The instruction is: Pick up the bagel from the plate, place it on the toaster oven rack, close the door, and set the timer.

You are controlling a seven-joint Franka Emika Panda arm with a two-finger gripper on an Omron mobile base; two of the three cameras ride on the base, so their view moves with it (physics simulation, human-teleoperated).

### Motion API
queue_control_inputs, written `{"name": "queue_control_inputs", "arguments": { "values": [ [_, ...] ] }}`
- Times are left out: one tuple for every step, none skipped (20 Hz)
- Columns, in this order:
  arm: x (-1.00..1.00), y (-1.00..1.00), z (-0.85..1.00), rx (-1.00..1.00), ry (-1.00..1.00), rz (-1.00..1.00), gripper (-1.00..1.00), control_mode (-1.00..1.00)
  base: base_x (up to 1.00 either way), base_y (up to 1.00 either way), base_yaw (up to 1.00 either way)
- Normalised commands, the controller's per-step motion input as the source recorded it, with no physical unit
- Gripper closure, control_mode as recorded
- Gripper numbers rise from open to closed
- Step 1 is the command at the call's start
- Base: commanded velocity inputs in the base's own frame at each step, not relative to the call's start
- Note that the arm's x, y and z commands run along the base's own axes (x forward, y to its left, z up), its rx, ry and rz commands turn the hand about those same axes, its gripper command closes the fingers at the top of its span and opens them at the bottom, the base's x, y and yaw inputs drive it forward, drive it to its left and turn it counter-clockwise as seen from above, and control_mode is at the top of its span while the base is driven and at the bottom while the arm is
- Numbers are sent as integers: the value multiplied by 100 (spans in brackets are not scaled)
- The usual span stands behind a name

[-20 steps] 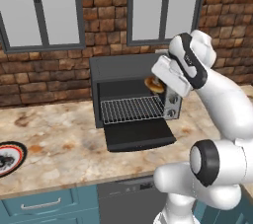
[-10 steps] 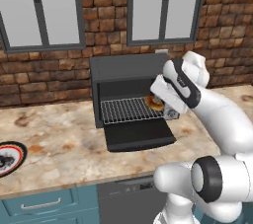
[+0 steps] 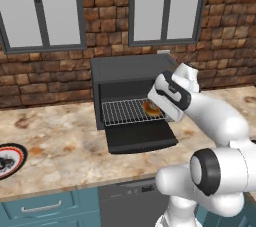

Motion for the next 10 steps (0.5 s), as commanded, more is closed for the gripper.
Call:
{"name": "queue_control_inputs", "arguments": {
  "values": [
    [65, -4, -9, 0, 6, 0, -100, -100, 0, 0, 0],
    [66, 0, -6, 0, 0, 0, -100, -100, 0, 0, 0],
    [64, 0, -9, 0, 0, 0, -100, -100, 0, 0, 0],
    [57, 0, -14, 0, 0, 0, -100, -100, 0, 0, 0],
    [54, 0, -12, 0, 0, 0, -100, -100, 0, 0, 0],
    [52, 0, 0, 0, 0, 0, -100, -100, 0, 0, 0],
    [36, 0, 0, 0, 0, 0, -100, -100, 0, 0, 0],
    [18, 0, 6, 0, 0, 0, -100, -100, 0, 0, 0],
    [9, 0, 19, 0, -3, 0, -100, -100, 0, 0, 0],
    [13, 0, 26, -1, -6, 0, -100, -100, 0, 0, 0]
  ]
}}
